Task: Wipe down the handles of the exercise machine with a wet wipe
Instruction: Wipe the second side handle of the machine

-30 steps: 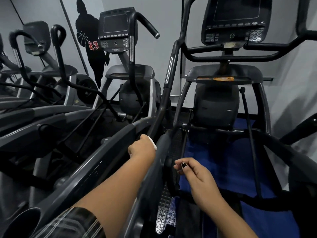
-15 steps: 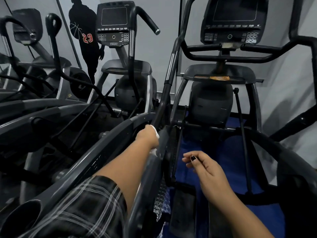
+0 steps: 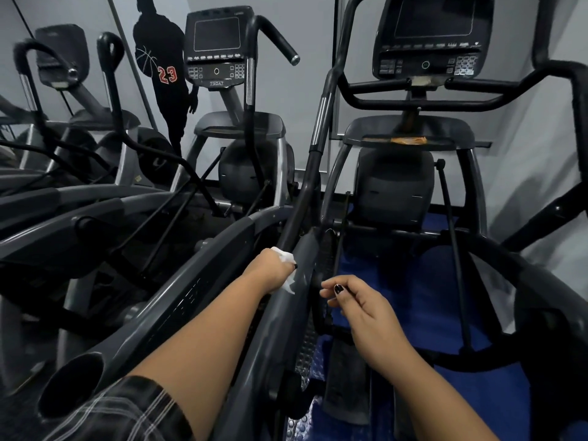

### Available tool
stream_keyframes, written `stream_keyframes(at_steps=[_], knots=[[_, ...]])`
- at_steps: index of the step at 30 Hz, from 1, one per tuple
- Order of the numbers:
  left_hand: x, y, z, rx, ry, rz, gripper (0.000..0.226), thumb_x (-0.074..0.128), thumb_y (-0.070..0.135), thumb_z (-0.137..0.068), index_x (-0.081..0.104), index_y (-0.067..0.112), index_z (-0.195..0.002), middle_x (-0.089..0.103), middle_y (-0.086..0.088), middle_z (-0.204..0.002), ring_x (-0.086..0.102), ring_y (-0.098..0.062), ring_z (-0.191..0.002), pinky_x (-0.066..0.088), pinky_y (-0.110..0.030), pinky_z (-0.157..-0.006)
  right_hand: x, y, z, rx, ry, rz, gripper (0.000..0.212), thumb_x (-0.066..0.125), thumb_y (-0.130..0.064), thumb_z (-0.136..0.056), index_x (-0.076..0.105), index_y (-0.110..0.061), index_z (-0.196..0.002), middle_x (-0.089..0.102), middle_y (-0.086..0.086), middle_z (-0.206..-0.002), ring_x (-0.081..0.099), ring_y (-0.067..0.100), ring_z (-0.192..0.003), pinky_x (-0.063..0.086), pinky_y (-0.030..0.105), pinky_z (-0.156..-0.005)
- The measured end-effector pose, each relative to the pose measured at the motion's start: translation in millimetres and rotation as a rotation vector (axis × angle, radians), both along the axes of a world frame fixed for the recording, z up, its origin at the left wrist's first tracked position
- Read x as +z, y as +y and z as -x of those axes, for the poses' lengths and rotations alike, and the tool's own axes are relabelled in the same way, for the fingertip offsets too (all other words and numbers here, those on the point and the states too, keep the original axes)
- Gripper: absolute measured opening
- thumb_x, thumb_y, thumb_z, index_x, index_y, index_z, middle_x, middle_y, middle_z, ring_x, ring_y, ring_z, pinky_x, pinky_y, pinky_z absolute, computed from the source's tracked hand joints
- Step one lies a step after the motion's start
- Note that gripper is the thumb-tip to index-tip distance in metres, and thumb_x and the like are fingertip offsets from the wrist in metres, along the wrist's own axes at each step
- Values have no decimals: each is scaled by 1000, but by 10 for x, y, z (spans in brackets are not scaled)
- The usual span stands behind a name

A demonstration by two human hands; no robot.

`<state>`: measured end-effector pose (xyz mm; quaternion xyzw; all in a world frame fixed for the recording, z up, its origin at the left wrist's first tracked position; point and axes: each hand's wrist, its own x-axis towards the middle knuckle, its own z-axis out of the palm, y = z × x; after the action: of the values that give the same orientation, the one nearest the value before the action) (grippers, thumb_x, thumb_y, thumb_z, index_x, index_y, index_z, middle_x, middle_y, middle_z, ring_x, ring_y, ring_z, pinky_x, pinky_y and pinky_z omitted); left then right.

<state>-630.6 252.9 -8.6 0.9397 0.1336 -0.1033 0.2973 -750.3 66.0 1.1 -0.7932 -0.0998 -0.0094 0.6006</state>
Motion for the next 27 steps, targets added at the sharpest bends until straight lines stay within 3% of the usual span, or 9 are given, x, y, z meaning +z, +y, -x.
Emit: stream_keyframes(at_steps=[4,6,7,9,13,17,21,24,27], knots=[[-50,-41,-33,39,68,-203,34,45,44,-96,51,14,-110,53,-4,-88,56,-27,-86,45,-37,-74,3,37,61,-1,1,2,27,45,-19,-102,67,-34,-99,69,-19,-98,63,-2,-96,49,20,-85],[-134,-40,-40,-31,8,-428,34,45,39,-96,47,23,-126,53,-3,-101,58,-27,-89,46,-39,-69,8,18,86,-4,1,1,27,45,-19,-102,67,-35,-100,69,-18,-98,63,-2,-95,48,18,-83],[-182,-40,-28,-33,-56,-484,28,45,36,-97,47,24,-122,55,-3,-102,60,-27,-88,48,-37,-67,9,6,97,-8,1,1,27,45,-19,-102,67,-35,-100,70,-17,-98,63,-1,-95,47,17,-81],[-257,-57,0,-9,-160,-505,15,47,26,-98,45,17,-109,59,-6,-97,65,-30,-91,51,-37,-67,14,-15,126,-16,6,-4,27,45,-19,-102,67,-35,-100,70,-15,-99,63,-1,-94,46,14,-77],[-240,-185,-68,39,-237,-467,40,53,18,-95,43,-1,-129,64,-15,-117,64,-34,-105,50,-41,-75,22,-30,199,-46,4,1,27,45,-18,-102,67,-33,-100,70,-15,-99,63,0,-94,47,15,-76],[-182,-201,-158,98,-216,-302,39,56,15,-92,45,-1,-126,65,-17,-114,65,-36,-103,53,-42,-76,7,-51,328,-86,2,-4,28,45,-17,-101,67,-33,-100,70,-15,-100,63,-1,-95,49,16,-79],[-86,-110,-160,88,-134,-69,3,57,12,-85,60,11,-86,66,-8,-93,63,-28,-85,52,-31,-72,-110,-74,527,-140,40,-18,27,46,-17,-101,68,-31,-97,70,-14,-99,65,2,-95,51,23,-83],[-132,-47,-156,160,-103,144,23,66,27,-84,59,8,-94,66,-10,-100,64,-28,-91,53,-30,-77,-177,-108,702,-177,78,-15,26,47,-17,-101,69,-30,-97,71,-16,-97,66,5,-91,54,27,-82],[-203,-27,-116,271,-99,331,45,74,37,-74,61,6,-104,67,-12,-99,67,-29,-90,57,-39,-84,-203,-187,858,-206,94,-15,26,47,-17,-101,69,-29,-97,71,-17,-97,65,0,-93,50,20,-78]])
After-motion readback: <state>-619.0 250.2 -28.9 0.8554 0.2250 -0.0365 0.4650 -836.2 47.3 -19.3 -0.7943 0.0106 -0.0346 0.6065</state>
